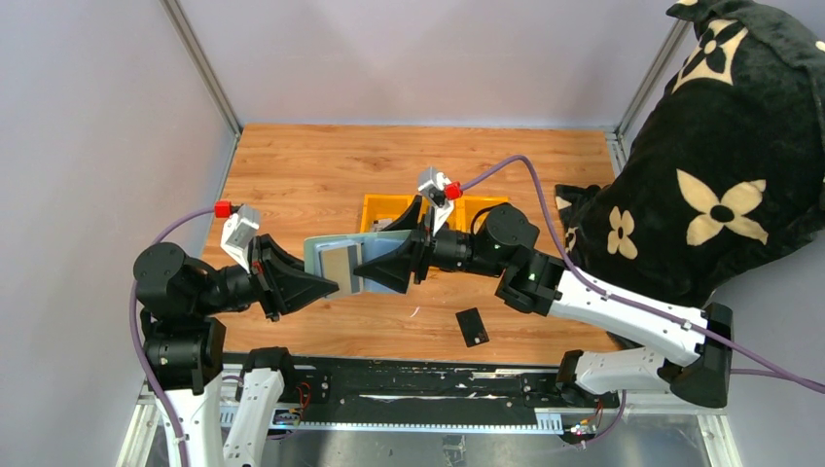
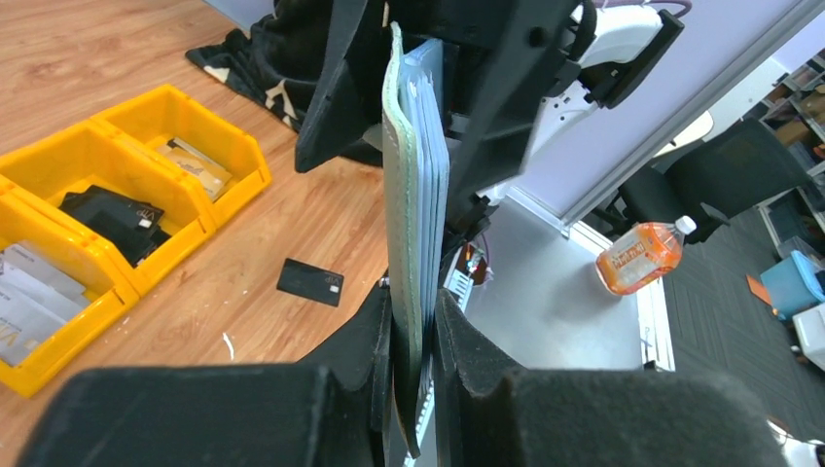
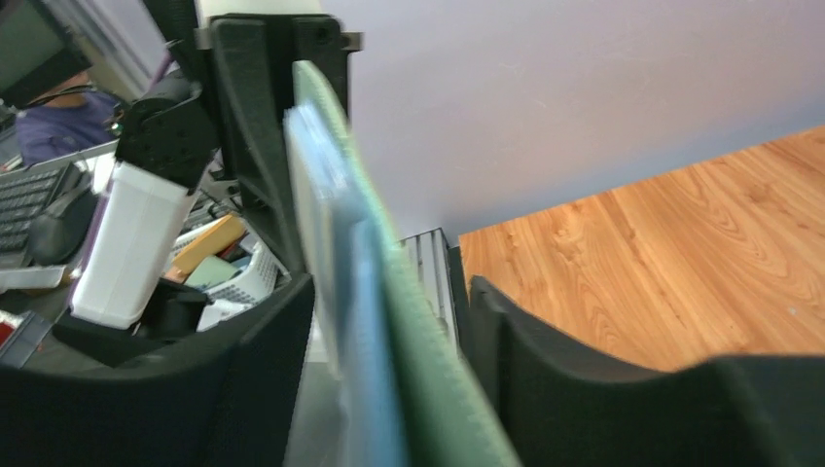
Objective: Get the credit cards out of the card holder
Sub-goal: Remove the credit card from the card holder.
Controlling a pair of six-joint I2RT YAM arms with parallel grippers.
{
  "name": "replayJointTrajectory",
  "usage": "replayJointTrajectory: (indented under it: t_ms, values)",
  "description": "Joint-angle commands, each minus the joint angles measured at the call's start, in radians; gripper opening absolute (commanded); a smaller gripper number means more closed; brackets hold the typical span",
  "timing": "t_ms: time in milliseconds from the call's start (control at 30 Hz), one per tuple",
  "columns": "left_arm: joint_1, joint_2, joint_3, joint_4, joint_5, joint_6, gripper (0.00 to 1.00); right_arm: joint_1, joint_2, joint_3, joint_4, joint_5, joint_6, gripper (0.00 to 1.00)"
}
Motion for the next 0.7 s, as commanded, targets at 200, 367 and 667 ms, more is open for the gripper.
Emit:
replayJointTrajectory:
  t_ms: [200,367,667]
  values:
    - [-0.005,-0.018,0.042,0.002,0.064,-0.033,0.00,0.002,0.028,-0.005,0.066,-0.001,0.061,0.27]
    - [-0.005,-0.009,0.047,0.000,0.079,-0.051,0.19,-0.022,-0.003,-0.051,0.093,-0.007,0.090,0.06]
    - [-0.005,0.002,0.051,0.001,0.127,-0.068,0.34,-0.035,-0.014,-0.064,0.083,0.000,0.119,0.00]
